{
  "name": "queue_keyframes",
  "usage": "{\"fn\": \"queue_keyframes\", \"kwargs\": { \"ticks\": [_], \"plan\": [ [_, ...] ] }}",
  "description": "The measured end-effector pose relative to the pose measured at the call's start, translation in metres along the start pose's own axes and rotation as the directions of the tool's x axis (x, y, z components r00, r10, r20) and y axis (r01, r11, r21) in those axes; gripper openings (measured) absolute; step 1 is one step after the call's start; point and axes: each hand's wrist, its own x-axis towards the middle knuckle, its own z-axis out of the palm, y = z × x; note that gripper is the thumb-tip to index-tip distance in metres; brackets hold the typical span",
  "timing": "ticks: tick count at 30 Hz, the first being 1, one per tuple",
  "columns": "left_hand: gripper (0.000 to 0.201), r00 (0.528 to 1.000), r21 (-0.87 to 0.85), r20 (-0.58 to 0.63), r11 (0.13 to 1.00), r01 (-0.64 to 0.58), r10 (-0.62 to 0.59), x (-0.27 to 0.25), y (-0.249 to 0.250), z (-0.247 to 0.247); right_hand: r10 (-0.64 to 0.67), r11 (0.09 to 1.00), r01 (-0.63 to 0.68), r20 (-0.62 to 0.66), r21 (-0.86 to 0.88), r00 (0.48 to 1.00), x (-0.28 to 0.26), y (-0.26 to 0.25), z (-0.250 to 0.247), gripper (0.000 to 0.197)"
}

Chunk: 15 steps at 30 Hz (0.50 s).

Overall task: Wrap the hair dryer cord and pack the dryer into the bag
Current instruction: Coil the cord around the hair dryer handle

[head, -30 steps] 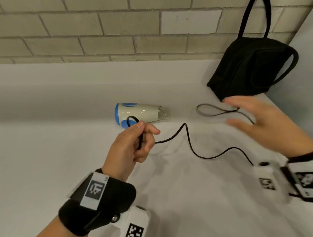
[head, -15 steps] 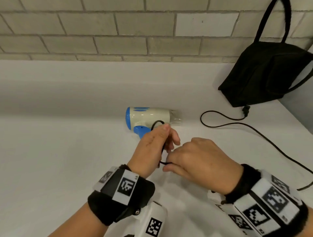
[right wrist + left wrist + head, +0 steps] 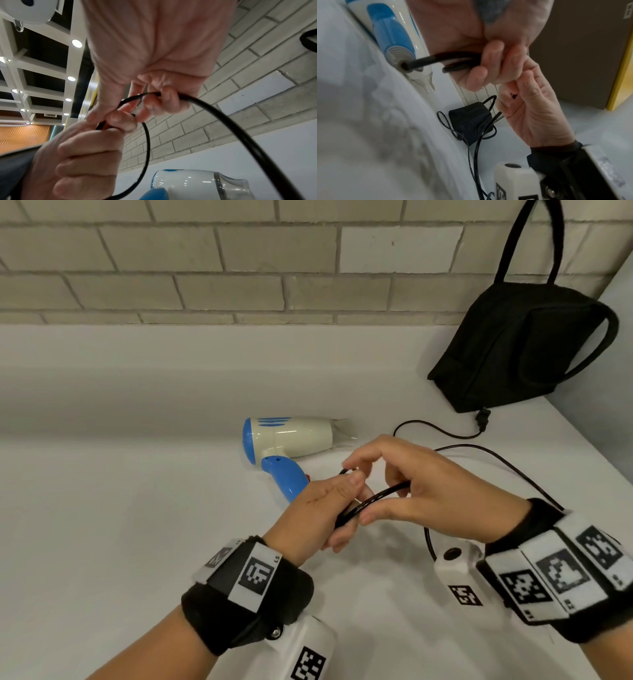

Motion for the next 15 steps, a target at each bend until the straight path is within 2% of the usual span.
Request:
{"fn": "queue_keyframes", "kwargs": {
  "ticks": [2, 4, 7, 9, 11, 13, 15],
  "plan": [
    [0.043, 0.999, -0.097, 0.035, 0.995, 0.004, 0.000, 0.000, -0.005, -0.001, 0.001, 1.000, 0.000, 0.091, -0.008, 0.996, 0.001, 0.004, 0.001, 0.043],
    [0.044, 0.997, -0.196, 0.083, 0.981, 0.009, 0.008, 0.000, -0.012, -0.002, 0.038, 0.999, -0.037, 0.154, -0.013, 0.987, 0.003, 0.010, 0.000, 0.036],
    [0.047, 0.989, -0.341, 0.145, 0.939, 0.054, -0.004, -0.004, -0.023, -0.003, 0.038, 0.997, -0.024, 0.206, -0.073, 0.978, 0.008, 0.016, -0.001, 0.025],
    [0.048, 0.987, -0.403, 0.158, 0.911, 0.089, -0.026, -0.007, -0.026, -0.004, 0.066, 0.990, -0.031, 0.248, -0.139, 0.966, 0.011, 0.018, 0.002, 0.022],
    [0.047, 0.990, -0.422, 0.128, 0.901, 0.104, -0.055, -0.010, -0.024, -0.004, 0.085, 0.992, -0.053, 0.282, -0.119, 0.956, 0.011, 0.018, 0.008, 0.015],
    [0.047, 0.994, -0.424, 0.070, 0.899, 0.105, -0.083, -0.012, -0.021, -0.004, 0.061, 0.998, -0.064, 0.213, 0.008, 0.975, 0.010, 0.018, 0.014, 0.015],
    [0.046, 0.996, -0.443, 0.015, 0.892, 0.087, -0.090, -0.010, -0.019, -0.003, 0.063, 0.993, -0.069, 0.066, 0.097, 0.996, 0.011, 0.021, 0.014, 0.019]
  ]
}}
